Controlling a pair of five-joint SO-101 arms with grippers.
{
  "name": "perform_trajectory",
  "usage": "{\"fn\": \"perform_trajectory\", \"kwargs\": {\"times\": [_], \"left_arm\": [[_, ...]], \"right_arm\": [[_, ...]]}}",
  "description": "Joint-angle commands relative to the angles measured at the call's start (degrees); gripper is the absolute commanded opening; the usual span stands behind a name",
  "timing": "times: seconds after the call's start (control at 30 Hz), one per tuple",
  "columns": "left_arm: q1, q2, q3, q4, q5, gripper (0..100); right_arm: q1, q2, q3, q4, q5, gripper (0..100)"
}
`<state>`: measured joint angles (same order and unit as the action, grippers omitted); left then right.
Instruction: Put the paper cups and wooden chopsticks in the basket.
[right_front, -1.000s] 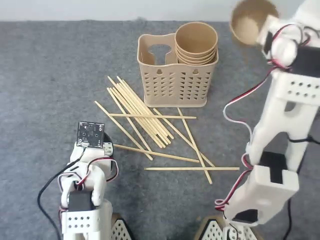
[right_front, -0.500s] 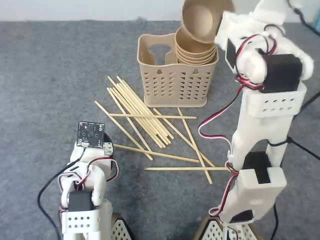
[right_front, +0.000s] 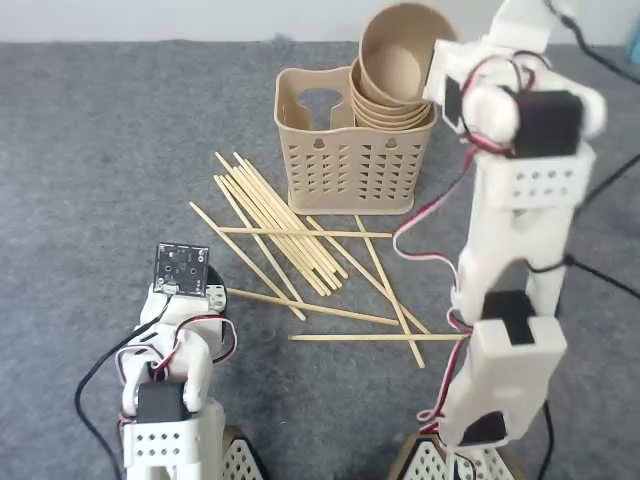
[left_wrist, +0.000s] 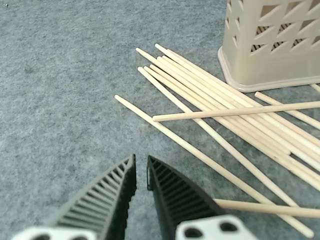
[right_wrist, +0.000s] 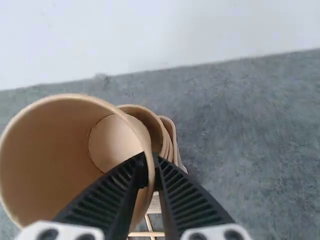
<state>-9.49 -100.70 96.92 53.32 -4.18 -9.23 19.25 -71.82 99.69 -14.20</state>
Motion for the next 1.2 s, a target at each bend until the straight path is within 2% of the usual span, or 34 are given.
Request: {"fn": "perform_trajectory", "kwargs": {"times": [0.0,0.1,0.23,0.3,0.63,0.8,0.93,1.03,1.17], "left_arm": [[-0.26,-0.88,-0.22,-1.49,-0.62,4],[-0.26,-0.88,-0.22,-1.49,-0.62,4],[-0.26,-0.88,-0.22,-1.58,-0.62,4],[-0.26,-0.88,-0.22,-1.58,-0.62,4],[-0.26,-0.88,-0.22,-1.58,-0.62,4],[-0.26,-0.88,-0.22,-1.58,-0.62,4],[-0.26,-0.88,-0.22,-1.58,-0.62,4],[-0.26,-0.88,-0.22,-1.58,-0.62,4],[-0.26,-0.88,-0.22,-1.41,-0.62,4]], "right_arm": [[-0.22,1.63,-1.49,-0.48,2.11,0.9],[-0.66,2.24,-1.41,-0.57,4.84,3.9],[-0.40,1.71,-1.49,-0.31,5.45,18.4],[-0.31,0.84,-2.37,0.31,5.63,22.0],[-0.22,-12.00,-4.04,3.30,5.63,18.0],[-0.22,-22.11,12.48,3.38,5.27,16.5],[-0.22,-31.25,30.15,2.33,5.19,0.9],[-0.22,-36.35,40.88,-1.36,5.19,3.4],[-0.22,-41.63,54.68,-9.54,5.45,0.7]]}}
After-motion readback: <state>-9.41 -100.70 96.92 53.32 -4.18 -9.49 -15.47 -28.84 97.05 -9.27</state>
